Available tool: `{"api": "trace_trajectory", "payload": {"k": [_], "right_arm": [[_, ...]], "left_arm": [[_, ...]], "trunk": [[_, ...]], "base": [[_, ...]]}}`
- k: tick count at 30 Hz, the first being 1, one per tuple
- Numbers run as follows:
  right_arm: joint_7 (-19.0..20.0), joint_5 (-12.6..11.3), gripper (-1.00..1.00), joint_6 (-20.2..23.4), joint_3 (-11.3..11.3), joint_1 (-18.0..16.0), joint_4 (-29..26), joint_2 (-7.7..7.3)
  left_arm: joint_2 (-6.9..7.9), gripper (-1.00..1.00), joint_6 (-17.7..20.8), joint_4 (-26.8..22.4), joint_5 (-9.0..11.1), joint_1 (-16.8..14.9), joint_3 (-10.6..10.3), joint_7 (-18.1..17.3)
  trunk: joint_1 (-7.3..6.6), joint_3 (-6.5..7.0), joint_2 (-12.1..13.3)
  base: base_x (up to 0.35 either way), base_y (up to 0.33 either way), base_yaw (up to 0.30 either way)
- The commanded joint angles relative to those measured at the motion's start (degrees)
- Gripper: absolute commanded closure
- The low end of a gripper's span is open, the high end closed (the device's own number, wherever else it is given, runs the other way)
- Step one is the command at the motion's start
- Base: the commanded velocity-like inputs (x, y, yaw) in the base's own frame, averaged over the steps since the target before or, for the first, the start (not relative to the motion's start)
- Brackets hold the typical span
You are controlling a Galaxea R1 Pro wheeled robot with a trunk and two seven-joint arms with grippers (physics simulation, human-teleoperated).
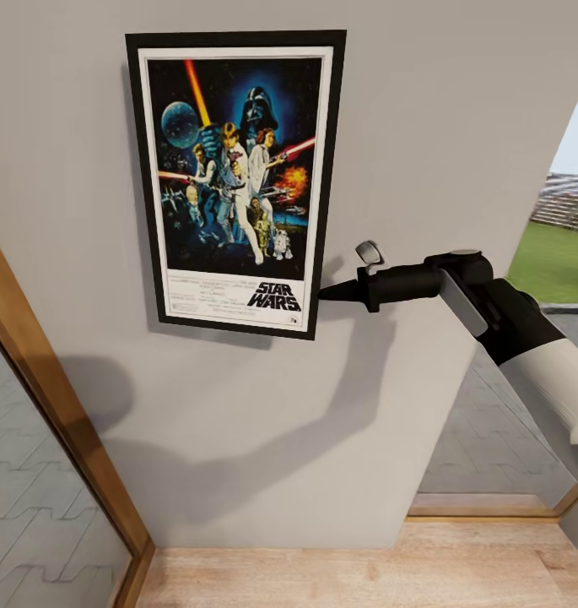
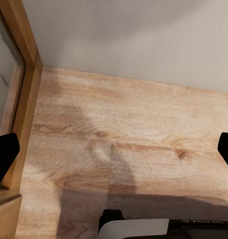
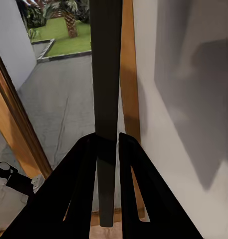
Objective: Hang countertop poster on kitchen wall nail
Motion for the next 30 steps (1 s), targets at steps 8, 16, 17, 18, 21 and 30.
{"api": "trace_trajectory", "payload": {"k": [8, 16, 17, 18, 21, 30], "right_arm": [[0.0, -0.6, 1.00, 0.6, 0.2, -0.1, 0.0, -0.06], [0.0, -0.6, 1.00, 0.6, 0.2, -0.1, 0.0, -0.06], [0.0, -0.6, 1.00, 0.6, 0.2, -0.1, -0.1, -0.06], [0.0, -0.6, 1.00, 0.6, 0.2, -0.1, -0.1, -0.06], [0.0, -0.6, 1.00, 0.6, 0.2, -0.1, -0.1, -0.06], [0.0, -0.6, 1.00, 0.6, 0.2, -0.1, -0.1, -0.06]], "left_arm": [[0.01, -1.00, 0.0, 0.0, 0.1, 0.0, 0.2, -0.3], [0.00, -1.00, 0.0, 0.0, 0.1, 0.0, 0.2, -0.3], [0.01, -1.00, 0.0, 0.0, 0.1, 0.0, 0.2, -0.3], [0.00, -1.00, 0.0, 0.0, 0.1, 0.0, 0.2, -0.3], [0.04, -1.00, 0.0, 0.0, 0.1, 0.0, 0.2, -0.3], [0.03, -1.00, 0.0, 0.0, 0.1, 0.0, 0.2, -0.3]], "trunk": [[0.05, -0.12, -0.1], [0.05, -0.12, -0.1], [0.05, -0.12, -0.1], [0.05, -0.12, -0.1], [0.05, -0.12, -0.1], [0.05, -0.12, -0.1]], "base": [[0.040, 0.000, 0.000], [0.003, 0.000, 0.000], [0.000, 0.000, 0.000], [0.000, 0.000, 0.000], [0.000, 0.000, 0.000], [0.000, 0.000, 0.000]]}}
